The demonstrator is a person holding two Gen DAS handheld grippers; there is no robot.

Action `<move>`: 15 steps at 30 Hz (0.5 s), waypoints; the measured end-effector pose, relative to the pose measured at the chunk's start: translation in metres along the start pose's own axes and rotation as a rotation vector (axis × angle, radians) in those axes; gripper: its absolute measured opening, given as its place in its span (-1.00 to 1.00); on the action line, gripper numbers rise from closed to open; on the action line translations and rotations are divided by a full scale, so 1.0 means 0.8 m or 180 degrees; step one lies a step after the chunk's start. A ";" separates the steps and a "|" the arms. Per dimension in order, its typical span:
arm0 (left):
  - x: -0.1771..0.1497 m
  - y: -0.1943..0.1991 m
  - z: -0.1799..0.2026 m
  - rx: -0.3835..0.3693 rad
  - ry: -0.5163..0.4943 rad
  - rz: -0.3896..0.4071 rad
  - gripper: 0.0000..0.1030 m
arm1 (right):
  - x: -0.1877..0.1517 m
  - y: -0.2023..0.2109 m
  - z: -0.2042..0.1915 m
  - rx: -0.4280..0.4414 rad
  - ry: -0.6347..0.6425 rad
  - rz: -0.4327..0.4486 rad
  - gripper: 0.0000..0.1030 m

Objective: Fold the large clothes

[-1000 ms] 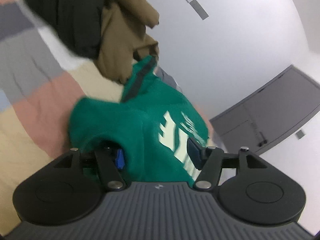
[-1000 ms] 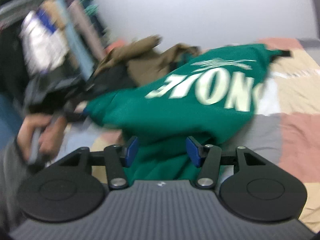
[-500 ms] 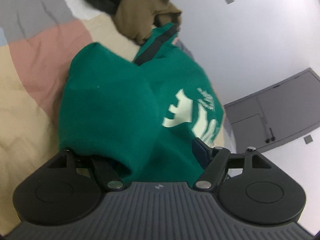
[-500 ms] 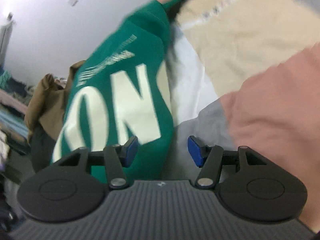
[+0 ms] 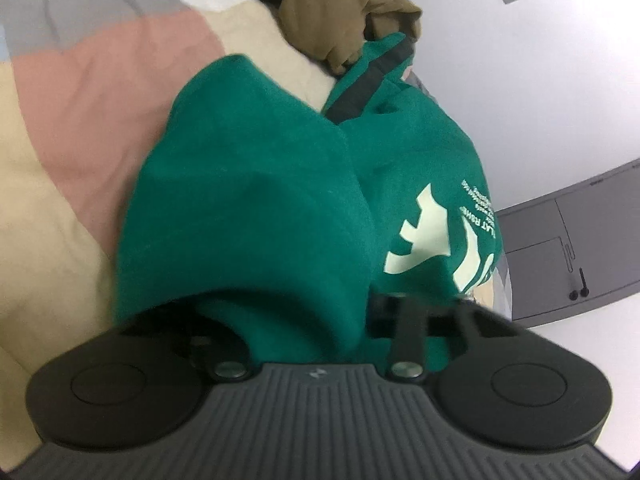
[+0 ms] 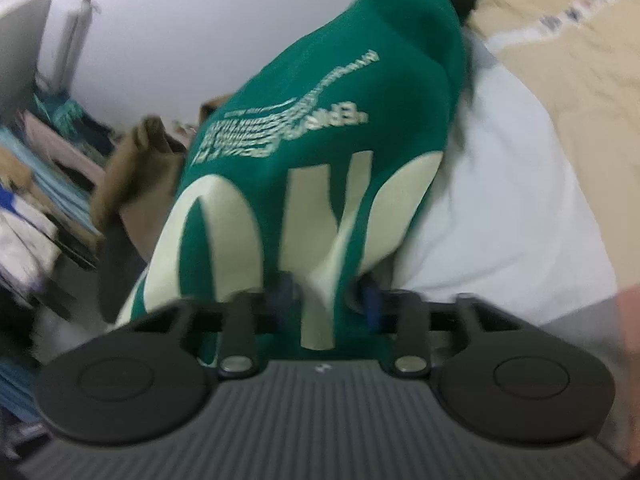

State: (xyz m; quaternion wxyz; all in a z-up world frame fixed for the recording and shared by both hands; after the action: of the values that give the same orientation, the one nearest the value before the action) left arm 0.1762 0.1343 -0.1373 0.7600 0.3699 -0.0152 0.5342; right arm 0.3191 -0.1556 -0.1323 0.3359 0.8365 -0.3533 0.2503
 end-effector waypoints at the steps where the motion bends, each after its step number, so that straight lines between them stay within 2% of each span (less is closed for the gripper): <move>1: 0.002 0.003 0.003 -0.0030 -0.0043 0.0045 -0.61 | 0.001 0.003 -0.005 -0.0049 0.0080 0.0033 -0.77; 3: 0.011 0.012 0.015 -0.0085 -0.0175 0.0185 -0.76 | 0.007 0.018 -0.020 -0.0147 0.0307 0.0141 -0.85; 5: 0.019 0.029 0.029 -0.0213 -0.0313 0.0350 -0.81 | 0.015 0.038 -0.033 -0.0219 0.0497 0.0264 -0.86; 8: 0.030 0.058 0.041 -0.0456 -0.0323 0.0509 -0.86 | 0.028 0.080 -0.052 -0.0244 0.0697 0.0481 -0.87; 12: 0.047 0.104 0.055 -0.0873 -0.0272 0.0667 -0.88 | 0.050 0.152 -0.087 -0.0209 0.1012 0.0854 -0.91; 15: 0.057 0.145 0.073 -0.1226 -0.0349 0.0816 -0.89 | 0.059 0.194 -0.111 -0.0179 0.1179 0.1013 -0.91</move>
State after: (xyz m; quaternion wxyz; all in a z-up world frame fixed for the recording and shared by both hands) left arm 0.1218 0.1549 -0.0123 0.7405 0.2416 -0.2050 0.5927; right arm 0.2145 -0.1915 0.0157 0.3744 0.7005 -0.4199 0.4392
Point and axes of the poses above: each gripper's, at about its wrist camera, not at the fingertips, and y roughly against the way its jaws point, z to its right, x to its top, the point moved 7 cm from there along -y, roughly the way its jaws point, and after that the axes turned 10 degrees about z, right-handed, at the moved point
